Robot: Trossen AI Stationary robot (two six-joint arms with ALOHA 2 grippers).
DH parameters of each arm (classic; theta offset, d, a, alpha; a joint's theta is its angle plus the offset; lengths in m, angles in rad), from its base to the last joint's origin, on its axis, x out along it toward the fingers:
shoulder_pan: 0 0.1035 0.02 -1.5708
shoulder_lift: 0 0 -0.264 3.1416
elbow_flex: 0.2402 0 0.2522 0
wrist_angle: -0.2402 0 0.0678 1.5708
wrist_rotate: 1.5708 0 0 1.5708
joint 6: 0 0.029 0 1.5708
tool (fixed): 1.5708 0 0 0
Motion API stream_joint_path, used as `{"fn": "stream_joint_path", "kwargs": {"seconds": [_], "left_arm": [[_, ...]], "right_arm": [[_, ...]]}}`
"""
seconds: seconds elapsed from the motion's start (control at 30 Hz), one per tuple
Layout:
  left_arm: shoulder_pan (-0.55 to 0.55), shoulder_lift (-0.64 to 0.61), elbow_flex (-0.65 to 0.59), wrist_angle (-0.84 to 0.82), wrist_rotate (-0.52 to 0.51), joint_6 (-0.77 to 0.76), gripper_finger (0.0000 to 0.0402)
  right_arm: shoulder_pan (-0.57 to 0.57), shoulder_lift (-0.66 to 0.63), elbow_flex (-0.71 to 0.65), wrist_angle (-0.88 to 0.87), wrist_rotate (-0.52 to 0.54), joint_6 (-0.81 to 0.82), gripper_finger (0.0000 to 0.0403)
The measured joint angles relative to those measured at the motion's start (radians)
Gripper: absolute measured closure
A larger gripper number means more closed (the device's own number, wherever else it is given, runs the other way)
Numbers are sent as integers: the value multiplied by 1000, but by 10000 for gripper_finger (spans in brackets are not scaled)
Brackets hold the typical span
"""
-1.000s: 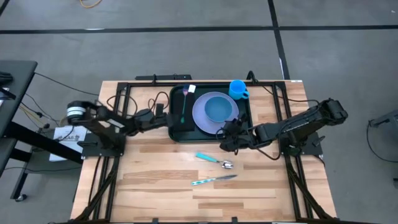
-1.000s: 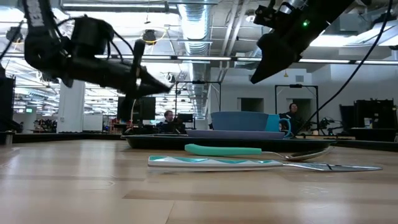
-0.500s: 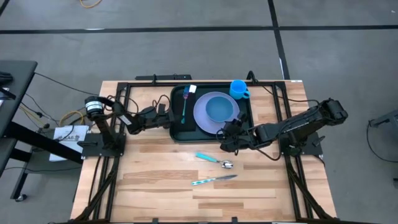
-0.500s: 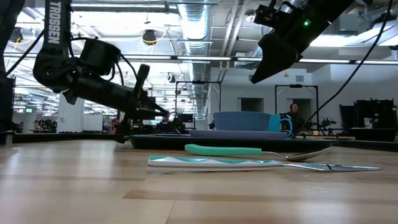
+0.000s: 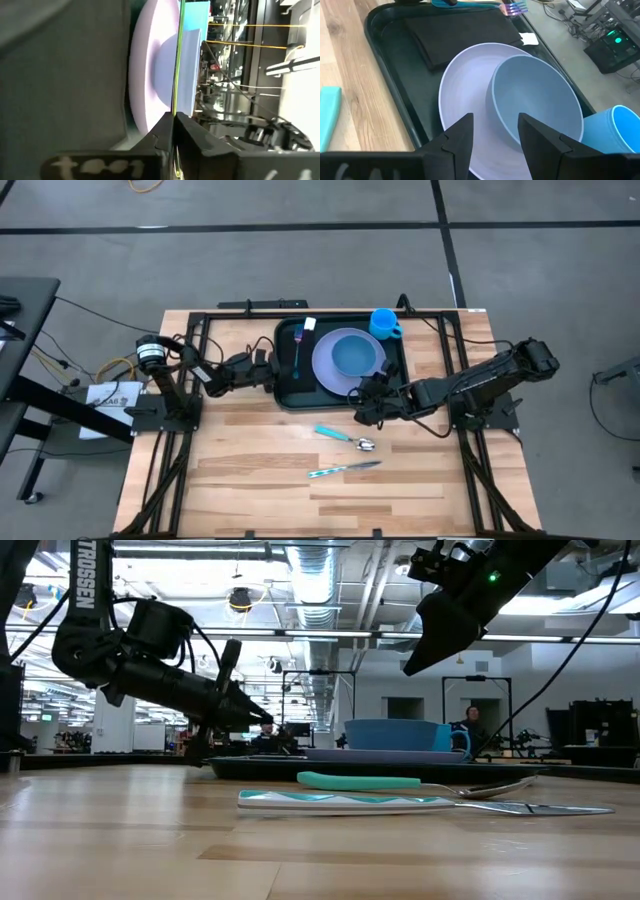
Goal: Set up tray
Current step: Put the blue fork on the black napkin on the black tray
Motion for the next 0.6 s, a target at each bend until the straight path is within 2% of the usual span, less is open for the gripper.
{"fn": "stream_joint_path", "kwargs": {"seconds": [0.13,0.23,0.37,0.6], "left_arm": [[-5,0,0,4,94,-127,401],[-17,0,0,5,107,-236,401],[-33,0,0,5,88,-285,401],[-42,0,0,8,-18,-288,401]], "right_arm": [[0,0,0,0,0,0,256],[0,0,0,0,0,0,257],[0,0,0,0,0,0,255],[0,0,0,0,-1,0,257]]}}
